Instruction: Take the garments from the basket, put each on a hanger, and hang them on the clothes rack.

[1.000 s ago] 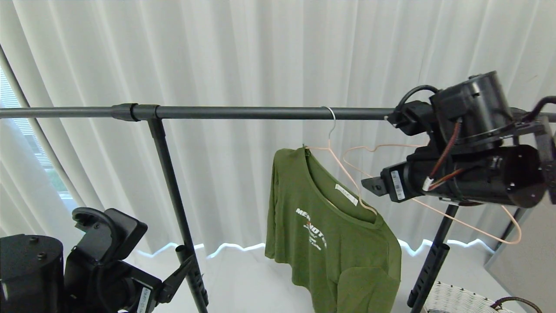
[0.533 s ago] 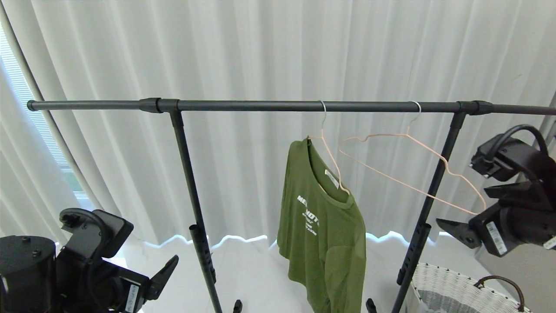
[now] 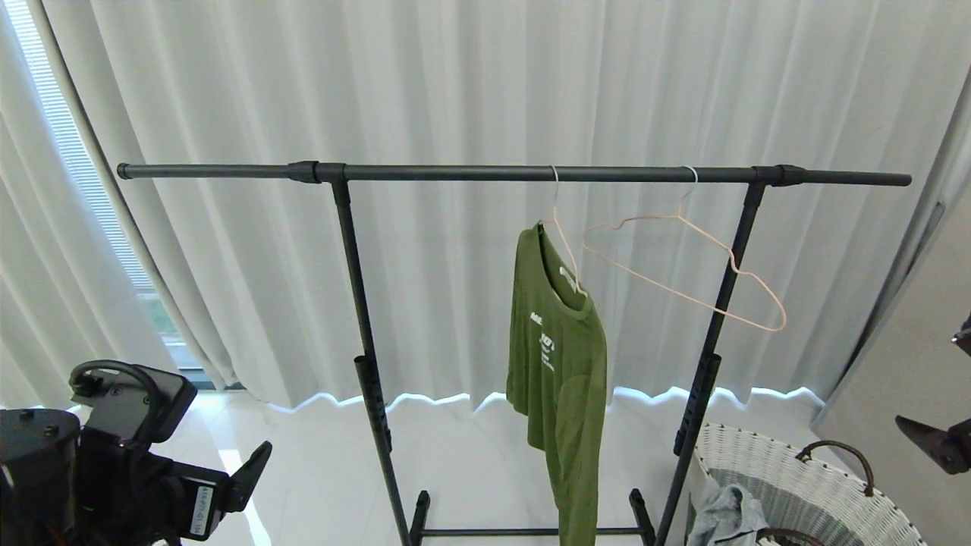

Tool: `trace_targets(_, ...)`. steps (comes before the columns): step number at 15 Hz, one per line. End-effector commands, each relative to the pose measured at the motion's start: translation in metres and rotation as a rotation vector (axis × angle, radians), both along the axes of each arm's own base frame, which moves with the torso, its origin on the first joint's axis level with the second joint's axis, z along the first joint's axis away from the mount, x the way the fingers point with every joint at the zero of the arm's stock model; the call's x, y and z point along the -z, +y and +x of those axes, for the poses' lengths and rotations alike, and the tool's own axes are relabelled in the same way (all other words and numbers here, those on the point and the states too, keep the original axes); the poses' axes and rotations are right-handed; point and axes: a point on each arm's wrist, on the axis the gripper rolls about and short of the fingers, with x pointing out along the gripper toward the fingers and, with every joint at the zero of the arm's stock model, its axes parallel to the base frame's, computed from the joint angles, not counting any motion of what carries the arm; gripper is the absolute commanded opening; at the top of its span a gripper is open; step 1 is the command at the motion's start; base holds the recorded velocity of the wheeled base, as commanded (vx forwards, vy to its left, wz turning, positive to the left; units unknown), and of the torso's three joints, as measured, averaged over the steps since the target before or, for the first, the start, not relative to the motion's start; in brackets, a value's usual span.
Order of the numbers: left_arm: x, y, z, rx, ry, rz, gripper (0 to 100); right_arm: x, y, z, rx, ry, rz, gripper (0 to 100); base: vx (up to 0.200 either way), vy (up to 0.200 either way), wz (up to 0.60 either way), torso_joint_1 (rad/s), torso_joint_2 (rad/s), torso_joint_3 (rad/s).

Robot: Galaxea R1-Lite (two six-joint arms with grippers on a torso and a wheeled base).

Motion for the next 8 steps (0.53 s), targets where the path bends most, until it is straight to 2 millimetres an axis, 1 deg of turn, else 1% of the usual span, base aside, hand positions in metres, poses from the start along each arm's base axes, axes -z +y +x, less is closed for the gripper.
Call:
trace_targets(1, 0.0, 0.002, 0.0, -0.023, -0.001, 0.005, 100, 0.009, -0.008, -0.004, 0.043, -0.028, -0.017, 100, 0.0, 0.0, 0.0, 0.0, 0.0, 0.0)
trace_targets(5, 0.003, 0.011, 0.0, -0.097, 0.006, 0.013, 100, 0.024, -0.018, -0.008, 0.094, -0.057, -0.061, 100, 0.0, 0.0, 0.0, 0.0, 0.0, 0.0)
trace_targets(8, 0.001, 0.014, 0.002, -0.12, 0.001, 0.011, 100, 0.027, -0.02, -0.01, 0.105, -0.054, -0.062, 100, 0.0, 0.0, 0.0, 0.0, 0.0, 0.0)
